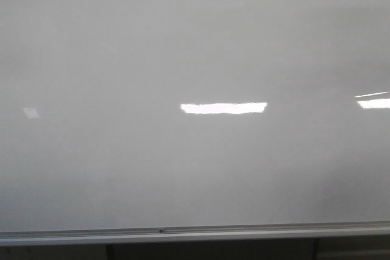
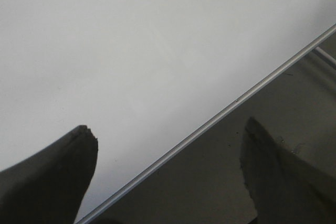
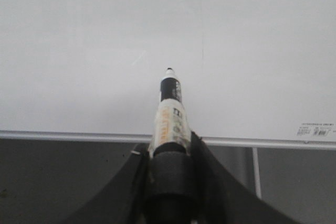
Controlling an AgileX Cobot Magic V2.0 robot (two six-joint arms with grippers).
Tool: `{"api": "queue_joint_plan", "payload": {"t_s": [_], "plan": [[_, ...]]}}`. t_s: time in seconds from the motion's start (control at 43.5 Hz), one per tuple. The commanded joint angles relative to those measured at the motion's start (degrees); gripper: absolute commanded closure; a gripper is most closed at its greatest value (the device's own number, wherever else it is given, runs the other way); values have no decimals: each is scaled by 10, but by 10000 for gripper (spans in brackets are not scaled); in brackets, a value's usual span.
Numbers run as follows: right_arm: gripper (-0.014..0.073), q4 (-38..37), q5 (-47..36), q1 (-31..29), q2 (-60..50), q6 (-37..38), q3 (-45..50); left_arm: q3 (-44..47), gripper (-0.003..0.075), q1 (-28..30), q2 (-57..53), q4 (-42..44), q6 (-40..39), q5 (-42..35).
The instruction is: Write number 1 on whiteboard
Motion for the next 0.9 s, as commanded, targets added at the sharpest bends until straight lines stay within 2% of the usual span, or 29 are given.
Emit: {"api": "queue_joint_plan", "payload": {"t_s": [0.0,0.161,0.459,0.873], "plan": [[609,9,-99,-4,-4,1,-5,-15,174,1,-2,-11,-7,-44],[609,10,-185,0,18,1,-12,-15,174,1,-2,-11,-7,-46],[609,12,-144,19,114,-1,-106,-15,174,1,-2,-11,-7,-46],[609,15,-133,19,203,-1,-211,-15,174,1,-2,-11,-7,-46]]}}
